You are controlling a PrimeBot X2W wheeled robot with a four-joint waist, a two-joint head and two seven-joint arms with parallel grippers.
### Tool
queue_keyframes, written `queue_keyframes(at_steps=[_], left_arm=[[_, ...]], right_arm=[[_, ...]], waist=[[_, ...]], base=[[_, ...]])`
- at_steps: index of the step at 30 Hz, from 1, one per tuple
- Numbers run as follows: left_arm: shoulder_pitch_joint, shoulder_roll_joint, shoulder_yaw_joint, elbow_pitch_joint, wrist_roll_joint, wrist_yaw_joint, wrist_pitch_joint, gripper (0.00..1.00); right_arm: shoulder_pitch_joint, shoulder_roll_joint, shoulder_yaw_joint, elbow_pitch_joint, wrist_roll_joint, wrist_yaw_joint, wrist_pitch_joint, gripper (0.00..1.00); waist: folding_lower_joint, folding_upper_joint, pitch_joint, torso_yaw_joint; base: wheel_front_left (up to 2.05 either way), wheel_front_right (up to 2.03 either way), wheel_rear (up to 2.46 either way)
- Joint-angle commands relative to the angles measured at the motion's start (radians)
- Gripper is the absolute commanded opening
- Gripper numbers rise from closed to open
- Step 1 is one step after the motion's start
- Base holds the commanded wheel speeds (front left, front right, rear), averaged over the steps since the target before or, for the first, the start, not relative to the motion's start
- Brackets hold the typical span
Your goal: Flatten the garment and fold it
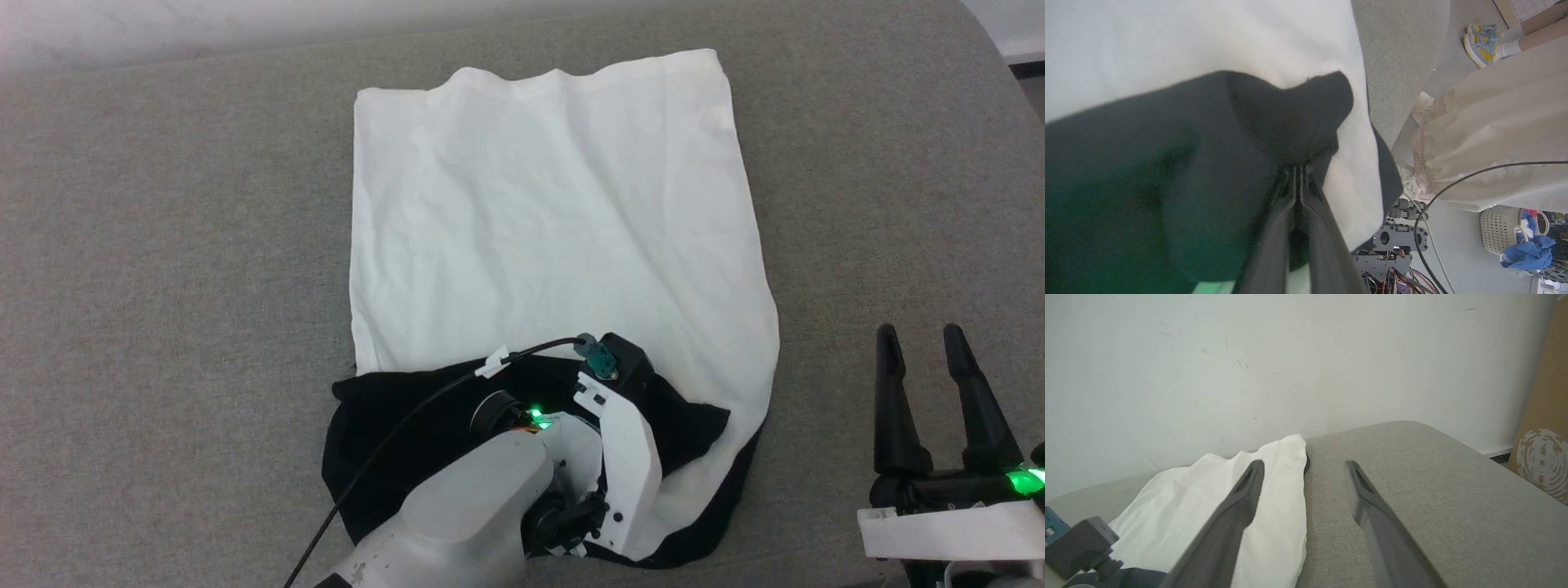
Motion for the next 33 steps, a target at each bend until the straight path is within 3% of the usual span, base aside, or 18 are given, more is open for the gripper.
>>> queue_keyframes(at_steps=[1, 4, 5, 6, 8, 14, 19, 26, 30, 33], left_arm=[[-0.013, -0.001, -0.010, 0.018, -0.007, 0.013, -0.016, 0.00], [-0.021, -0.002, -0.026, 0.048, -0.025, 0.044, -0.060, 0.00], [-0.020, -0.002, -0.029, 0.052, -0.041, 0.050, -0.072, 0.11], [-0.021, -0.002, -0.033, 0.053, -0.055, 0.055, -0.084, 0.38], [-0.025, -0.002, -0.045, 0.048, -0.087, 0.056, -0.097, 1.00], [-0.062, -0.002, -0.086, -0.020, -0.191, 0.037, -0.079, 1.00], [-0.105, -0.002, -0.083, -0.135, -0.243, 0.046, -0.120, 1.00], [-0.091, 0.025, 0.002, -0.269, -0.167, 0.133, -0.376, 1.00], [-0.015, 0.108, 0.043, -0.372, -0.086, 0.200, -0.547, 1.00], [0.058, 0.191, 0.088, -0.459, -0.005, 0.279, -0.654, 1.00]], right_arm=[[-0.016, 0.002, 0.001, -0.002, -0.007, -0.001, -0.005, 1.00], [-0.021, 0.002, 0.005, 0.002, -0.008, -0.001, -0.005, 1.00], [-0.021, 0.002, 0.005, 0.003, -0.008, -0.001, -0.005, 1.00], [-0.021, 0.002, 0.004, 0.004, -0.009, -0.001, -0.005, 1.00], [-0.017, 0.002, -0.001, 0.006, -0.011, -0.001, -0.005, 1.00], [0.012, 0.002, -0.025, 0.016, -0.014, -0.001, -0.005, 1.00], [0.045, 0.002, -0.033, 0.020, -0.017, -0.001, -0.005, 1.00], [0.076, 0.002, -0.044, 0.011, -0.020, -0.001, -0.005, 1.00], [0.096, 0.002, -0.044, 0.006, -0.023, -0.001, -0.005, 1.00], [0.104, 0.002, -0.045, 0.000, -0.025, -0.001, -0.005, 1.00]], waist=[[-0.0002, 0.0000, 0.003, -0.004], [-0.0002, 0.0000, 0.000, -0.007], [-0.0002, 0.0000, -0.003, -0.007], [-0.0002, 0.0000, -0.006, -0.006], [-0.0002, 0.0000, -0.014, -0.001], [-0.0002, 0.0000, -0.065, 0.040], [-0.0002, 0.0000, -0.117, 0.087], [-0.0002, 0.0000, -0.158, 0.132], [-0.0002, 0.0000, -0.170, 0.141], [-0.0002, 0.0000, -0.165, 0.144]], base=[[0.00, 0.00, 0.00], [0.00, 0.00, 0.00], [0.00, 0.00, 0.00], [0.00, 0.00, 0.00], [0.00, 0.00, 0.00], [0.00, 0.00, 0.00], [0.00, 0.00, 0.00], [0.00, 0.00, 0.00], [0.00, 0.00, 0.00], [0.00, 0.00, 0.00]])
